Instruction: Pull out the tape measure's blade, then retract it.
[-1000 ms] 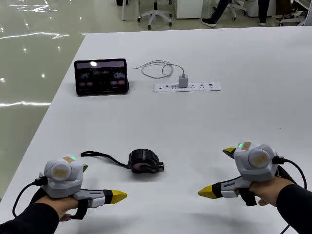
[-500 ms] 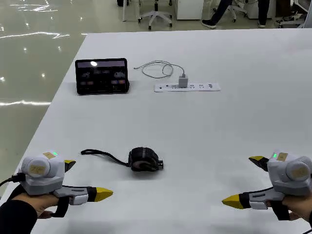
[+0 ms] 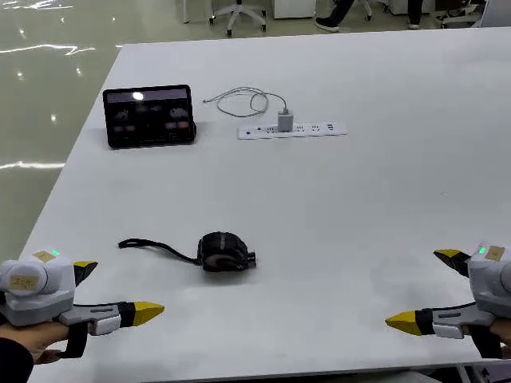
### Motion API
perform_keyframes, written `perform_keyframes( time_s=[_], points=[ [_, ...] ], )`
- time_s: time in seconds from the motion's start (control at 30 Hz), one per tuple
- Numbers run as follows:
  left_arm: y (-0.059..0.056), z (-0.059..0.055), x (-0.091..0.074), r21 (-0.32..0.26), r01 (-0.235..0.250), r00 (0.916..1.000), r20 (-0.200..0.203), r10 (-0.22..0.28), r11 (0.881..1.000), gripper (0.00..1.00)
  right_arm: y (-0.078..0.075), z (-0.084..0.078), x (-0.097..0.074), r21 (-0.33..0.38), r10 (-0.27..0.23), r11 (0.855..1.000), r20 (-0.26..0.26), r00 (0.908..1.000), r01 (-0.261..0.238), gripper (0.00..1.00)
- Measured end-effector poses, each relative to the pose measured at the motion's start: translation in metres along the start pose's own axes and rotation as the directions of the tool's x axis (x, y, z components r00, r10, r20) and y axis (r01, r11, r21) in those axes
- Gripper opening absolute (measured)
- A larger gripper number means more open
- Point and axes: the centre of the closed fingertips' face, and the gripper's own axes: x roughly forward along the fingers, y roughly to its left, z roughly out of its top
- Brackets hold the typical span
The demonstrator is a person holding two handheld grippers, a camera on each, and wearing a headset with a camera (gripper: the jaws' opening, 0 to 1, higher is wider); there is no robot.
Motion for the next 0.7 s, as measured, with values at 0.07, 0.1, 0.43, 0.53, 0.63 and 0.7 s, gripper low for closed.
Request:
perform_keyframes(
  time_s=[0.07,0.1,0.43,0.53,0.63,0.7],
  points=[
    [-0.001,-0.001,-0.003,0.016,0.001,1.0,-0.005,-0.001,1.0,1.0,0.002,0.003,-0.002,-0.018,-0.001,1.0,0.005,1.0,0.001,1.0],
    [-0.002,-0.002,-0.004,0.017,0.001,1.0,-0.007,-0.001,1.0,1.0,0.002,0.004,-0.002,-0.018,-0.001,1.0,0.007,1.0,0.001,1.0],
    [0.0,-0.007,-0.007,0.013,0.0,0.9999,-0.011,0.0,1.0,1.0,-0.003,-0.008,-0.011,-0.066,-0.016,0.998,-0.027,0.9995,0.014,1.0],
    [-0.001,-0.007,-0.007,0.014,0.002,0.9999,-0.01,-0.001,1.0,1.0,-0.005,-0.012,-0.018,-0.057,-0.022,0.998,-0.02,0.9995,0.021,1.0],
    [0.0,-0.006,-0.007,0.011,-0.001,1.0,-0.007,0.001,1.0,1.0,-0.006,-0.014,-0.023,-0.043,-0.03,0.999,-0.024,0.9993,0.029,1.0],
    [-0.001,-0.006,-0.007,0.009,0.0,1.0,-0.005,0.0,1.0,1.0,-0.007,-0.016,-0.025,-0.038,-0.036,0.999,-0.023,0.9991,0.035,1.0]
  ],
)
